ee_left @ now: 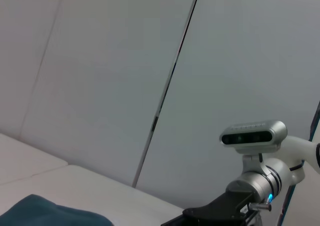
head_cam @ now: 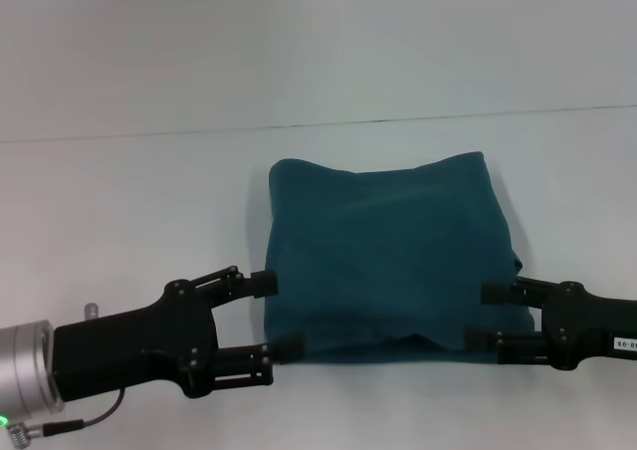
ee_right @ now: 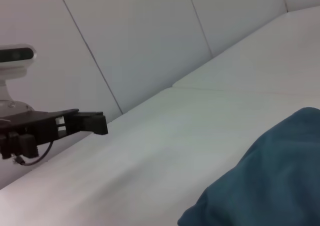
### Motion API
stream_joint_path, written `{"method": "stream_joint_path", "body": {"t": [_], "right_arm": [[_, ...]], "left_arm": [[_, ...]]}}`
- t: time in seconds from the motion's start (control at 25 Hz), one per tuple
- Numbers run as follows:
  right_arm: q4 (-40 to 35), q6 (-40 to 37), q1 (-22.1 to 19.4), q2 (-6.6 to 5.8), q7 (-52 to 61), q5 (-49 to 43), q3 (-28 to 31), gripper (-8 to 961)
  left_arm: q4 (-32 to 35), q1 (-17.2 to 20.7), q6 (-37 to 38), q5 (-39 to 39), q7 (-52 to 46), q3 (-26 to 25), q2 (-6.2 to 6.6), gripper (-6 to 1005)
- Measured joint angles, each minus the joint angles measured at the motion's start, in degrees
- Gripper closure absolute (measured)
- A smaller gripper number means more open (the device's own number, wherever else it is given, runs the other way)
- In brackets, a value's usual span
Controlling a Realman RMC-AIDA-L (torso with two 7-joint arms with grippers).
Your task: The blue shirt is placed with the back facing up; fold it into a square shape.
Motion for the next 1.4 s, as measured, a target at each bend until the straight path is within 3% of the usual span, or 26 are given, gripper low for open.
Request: {"method": "stream_joint_path", "body": {"t": [1.4], "right_arm": [[-0.14,0.43,1.88,-0.7,3.96,-0.64,-2.81,36]], "left_arm": [[0.0,-1.08,-2.0,4.81,-0.51,0.09,0.28,113]]}}
